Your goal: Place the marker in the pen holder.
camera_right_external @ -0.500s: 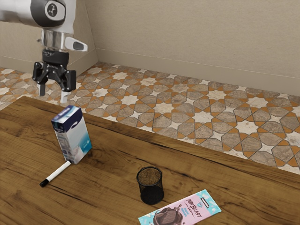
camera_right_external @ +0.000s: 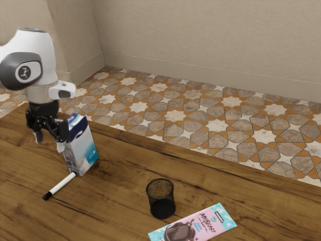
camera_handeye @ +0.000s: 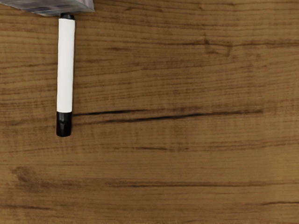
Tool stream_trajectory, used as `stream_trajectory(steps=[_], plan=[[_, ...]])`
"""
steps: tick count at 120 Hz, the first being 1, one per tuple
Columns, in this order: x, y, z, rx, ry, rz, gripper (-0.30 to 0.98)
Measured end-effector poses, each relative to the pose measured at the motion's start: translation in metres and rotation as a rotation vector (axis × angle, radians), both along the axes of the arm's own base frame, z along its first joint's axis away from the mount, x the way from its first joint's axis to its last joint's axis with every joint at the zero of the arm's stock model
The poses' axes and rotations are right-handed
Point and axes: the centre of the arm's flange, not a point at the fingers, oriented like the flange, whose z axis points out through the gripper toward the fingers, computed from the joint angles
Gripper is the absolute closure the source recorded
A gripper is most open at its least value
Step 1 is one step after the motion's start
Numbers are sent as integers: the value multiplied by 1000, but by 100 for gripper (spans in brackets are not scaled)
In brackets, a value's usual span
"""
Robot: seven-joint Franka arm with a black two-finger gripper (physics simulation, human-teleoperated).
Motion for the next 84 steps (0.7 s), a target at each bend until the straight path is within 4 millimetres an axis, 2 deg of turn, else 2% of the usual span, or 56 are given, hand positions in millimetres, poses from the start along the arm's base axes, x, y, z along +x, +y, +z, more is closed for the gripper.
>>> stream_trajectory(steps=[12,28,36,45,54,66,84], plan=[[-28,20,-42,-8,-8,21,0],[-49,35,-97,-6,-35,24,0],[-52,39,-110,3,-63,17,0],[-45,43,-124,29,-91,-5,0],[-48,58,-140,25,-109,15,0],[-47,65,-165,29,-107,11,0],[-41,72,-182,35,-150,-10,0]])
